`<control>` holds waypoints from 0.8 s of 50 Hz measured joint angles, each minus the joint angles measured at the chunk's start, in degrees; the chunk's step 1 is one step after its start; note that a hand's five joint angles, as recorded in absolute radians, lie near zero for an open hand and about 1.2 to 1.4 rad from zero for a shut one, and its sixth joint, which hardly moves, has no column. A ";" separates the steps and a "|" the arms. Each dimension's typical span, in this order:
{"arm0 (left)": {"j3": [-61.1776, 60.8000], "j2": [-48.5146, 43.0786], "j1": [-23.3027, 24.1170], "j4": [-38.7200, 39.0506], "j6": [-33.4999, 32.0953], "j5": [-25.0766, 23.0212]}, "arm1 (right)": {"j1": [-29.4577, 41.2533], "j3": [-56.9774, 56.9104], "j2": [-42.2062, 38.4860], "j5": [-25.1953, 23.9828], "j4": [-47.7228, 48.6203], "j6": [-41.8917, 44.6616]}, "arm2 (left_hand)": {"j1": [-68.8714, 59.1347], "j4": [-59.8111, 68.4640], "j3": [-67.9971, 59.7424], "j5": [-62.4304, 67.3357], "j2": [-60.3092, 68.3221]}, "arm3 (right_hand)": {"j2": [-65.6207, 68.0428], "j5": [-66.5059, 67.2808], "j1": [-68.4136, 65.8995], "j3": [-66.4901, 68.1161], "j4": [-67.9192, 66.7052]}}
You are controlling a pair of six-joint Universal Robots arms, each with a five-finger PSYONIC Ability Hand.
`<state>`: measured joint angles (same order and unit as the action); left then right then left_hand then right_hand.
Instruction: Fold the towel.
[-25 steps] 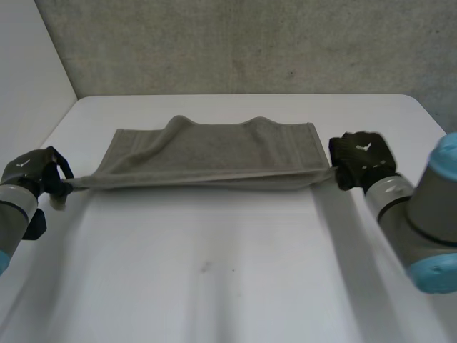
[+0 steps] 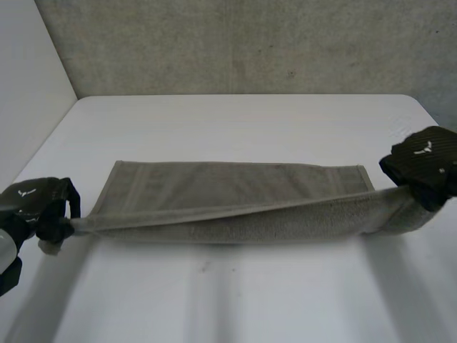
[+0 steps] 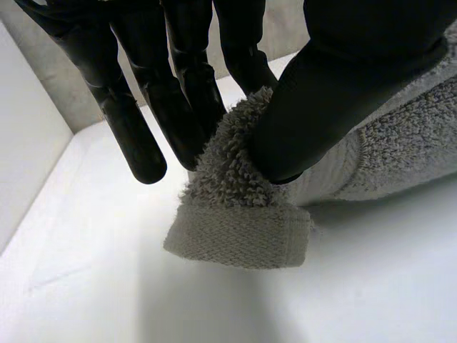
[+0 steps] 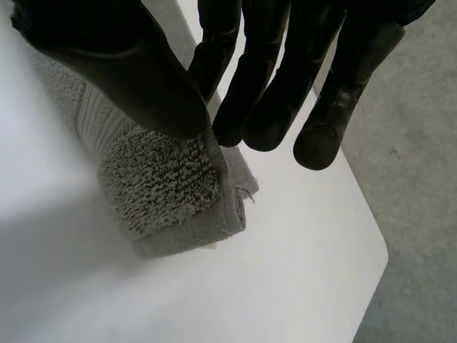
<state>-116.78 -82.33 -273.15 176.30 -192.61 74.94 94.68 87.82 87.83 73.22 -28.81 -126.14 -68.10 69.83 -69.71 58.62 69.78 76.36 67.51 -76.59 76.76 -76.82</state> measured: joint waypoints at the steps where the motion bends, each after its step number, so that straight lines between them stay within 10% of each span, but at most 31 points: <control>1: 0.89 -1.44 0.49 0.94 0.20 -0.11 | 0.27 -1.02 -2.17 -0.04 1.30 -0.35 | 0.00 0.00 0.00 0.00 0.00 | 0.01 0.11 0.00 0.00 0.00; 25: 50.50 -50.86 12.61 7.01 7.06 6.82 | 9.95 -31.22 -42.85 17.40 17.57 -4.83 | 0.04 0.04 -0.01 0.00 -0.19 | 0.37 0.06 0.13 -0.05 0.15; 32: 55.19 -55.44 13.05 7.41 7.10 6.44 | 10.48 -34.35 -45.88 19.33 22.67 -5.44 | 49.37 -50.07 50.62 -49.18 -51.05 | -58.37 -60.50 57.73 -58.04 57.71; 40: 52.12 -53.89 13.25 7.47 7.70 6.45 | 10.84 -34.51 -43.91 20.67 26.49 -9.08 | 57.33 -59.53 59.41 -56.45 -59.46 | -62.27 -63.97 63.14 -62.95 61.91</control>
<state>-64.66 -136.22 -259.89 183.77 -184.92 81.38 105.52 53.32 43.92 93.89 -2.32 -135.22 -10.78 10.30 -10.29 2.17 10.32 14.09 3.54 -13.45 13.80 -14.91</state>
